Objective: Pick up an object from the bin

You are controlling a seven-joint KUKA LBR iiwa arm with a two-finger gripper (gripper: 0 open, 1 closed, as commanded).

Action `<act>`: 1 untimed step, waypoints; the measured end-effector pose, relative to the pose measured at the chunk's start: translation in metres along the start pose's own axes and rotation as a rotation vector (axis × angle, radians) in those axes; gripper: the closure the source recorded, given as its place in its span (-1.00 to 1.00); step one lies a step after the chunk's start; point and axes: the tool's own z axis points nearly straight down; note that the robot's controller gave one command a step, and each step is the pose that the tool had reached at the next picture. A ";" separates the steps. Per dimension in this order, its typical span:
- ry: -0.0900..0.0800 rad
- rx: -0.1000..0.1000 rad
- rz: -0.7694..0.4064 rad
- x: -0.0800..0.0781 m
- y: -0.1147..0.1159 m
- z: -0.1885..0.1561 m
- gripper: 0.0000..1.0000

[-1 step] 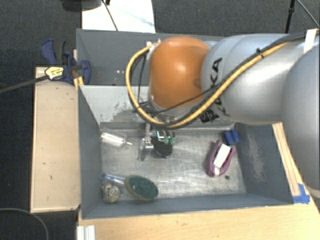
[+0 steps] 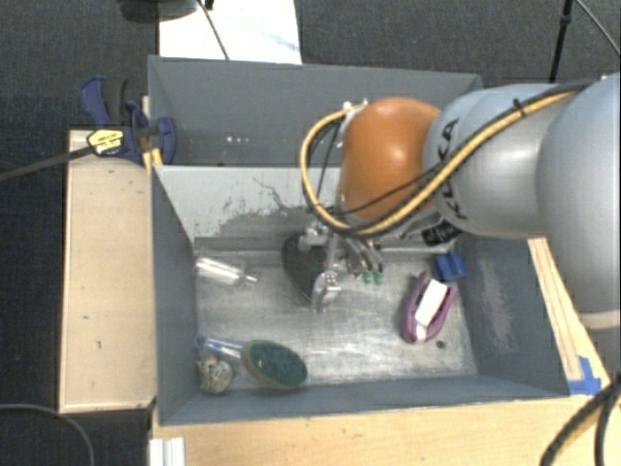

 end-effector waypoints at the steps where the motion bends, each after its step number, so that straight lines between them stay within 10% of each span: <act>1: -0.027 -0.012 0.033 -0.008 -0.011 0.024 -1.00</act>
Offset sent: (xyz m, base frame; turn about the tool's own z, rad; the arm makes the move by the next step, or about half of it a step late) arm 0.0033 -0.0269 -0.0553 0.0492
